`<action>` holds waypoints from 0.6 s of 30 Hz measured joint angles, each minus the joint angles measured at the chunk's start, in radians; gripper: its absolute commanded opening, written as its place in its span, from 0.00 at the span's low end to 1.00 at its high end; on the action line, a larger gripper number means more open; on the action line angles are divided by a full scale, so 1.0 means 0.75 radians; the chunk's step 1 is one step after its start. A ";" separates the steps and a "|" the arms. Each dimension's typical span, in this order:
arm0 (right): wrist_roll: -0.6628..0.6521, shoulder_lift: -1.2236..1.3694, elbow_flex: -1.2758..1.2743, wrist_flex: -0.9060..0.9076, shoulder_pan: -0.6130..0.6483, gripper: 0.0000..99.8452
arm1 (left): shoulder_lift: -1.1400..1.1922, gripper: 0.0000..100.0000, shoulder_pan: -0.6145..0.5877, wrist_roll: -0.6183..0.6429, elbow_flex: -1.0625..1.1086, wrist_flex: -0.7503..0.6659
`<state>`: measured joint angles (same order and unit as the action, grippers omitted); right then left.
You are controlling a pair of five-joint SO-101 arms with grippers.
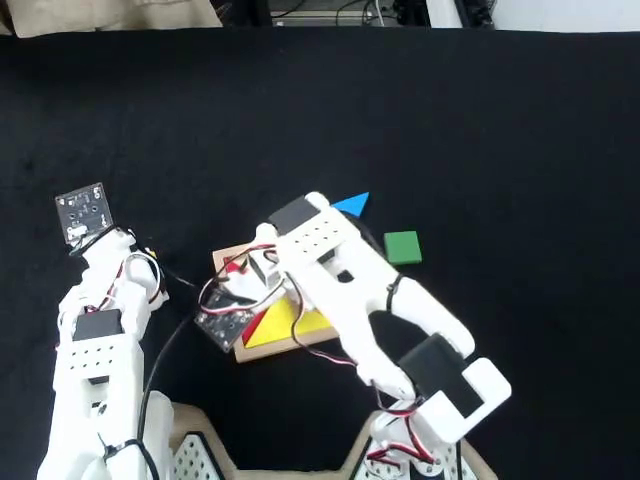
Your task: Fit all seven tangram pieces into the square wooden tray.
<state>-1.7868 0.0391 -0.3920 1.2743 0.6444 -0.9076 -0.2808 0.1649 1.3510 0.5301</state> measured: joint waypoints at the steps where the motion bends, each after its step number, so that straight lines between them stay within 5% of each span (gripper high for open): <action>1: 0.000 0.000 0.000 0.000 0.006 0.20 | 0.000 0.03 0.000 0.000 0.000 0.000; 8: 0.158 -0.088 0.194 0.209 -0.018 0.01 | 0.000 0.03 0.000 0.000 0.000 0.000; 13: 0.252 -0.221 0.192 0.381 -0.104 0.01 | 0.000 0.03 0.000 0.002 0.000 0.000; 18: 0.468 -0.233 -0.063 0.233 -0.172 0.01 | 0.000 0.03 0.000 0.002 0.000 0.000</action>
<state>-1.4354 -0.1358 -0.4396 1.4492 0.5155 -0.9076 -0.2808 0.1665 1.3510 0.5301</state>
